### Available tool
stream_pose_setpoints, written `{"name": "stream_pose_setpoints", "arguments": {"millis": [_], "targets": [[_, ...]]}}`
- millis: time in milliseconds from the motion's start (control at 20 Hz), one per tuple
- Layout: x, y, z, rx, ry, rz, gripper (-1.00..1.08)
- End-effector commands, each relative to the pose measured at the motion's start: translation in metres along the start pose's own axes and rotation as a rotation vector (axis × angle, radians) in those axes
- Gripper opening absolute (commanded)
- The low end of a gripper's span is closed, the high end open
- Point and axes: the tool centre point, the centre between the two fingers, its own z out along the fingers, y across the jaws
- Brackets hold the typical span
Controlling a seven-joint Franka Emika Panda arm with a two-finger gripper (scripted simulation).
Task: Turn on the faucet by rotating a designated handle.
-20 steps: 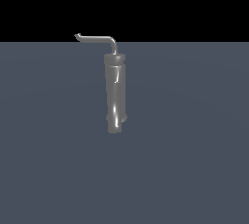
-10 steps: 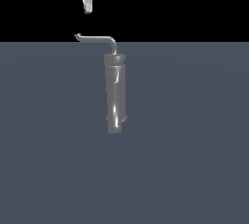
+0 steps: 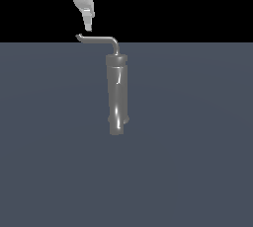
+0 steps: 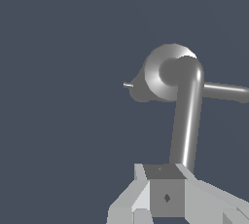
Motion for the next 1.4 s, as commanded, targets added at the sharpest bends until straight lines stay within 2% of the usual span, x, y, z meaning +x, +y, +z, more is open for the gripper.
{"name": "stream_pose_setpoints", "arguments": {"millis": [0,400,800,1350], "targets": [[-0.002,-0.007,0.008,0.002,0.0,0.042,-1.0],[-0.007,-0.019,0.024,0.003,0.001,0.116,-1.0],[-0.008,-0.02,0.026,0.003,0.001,0.124,-1.0],[-0.013,0.011,0.026,0.003,0.001,0.124,-1.0]]}}
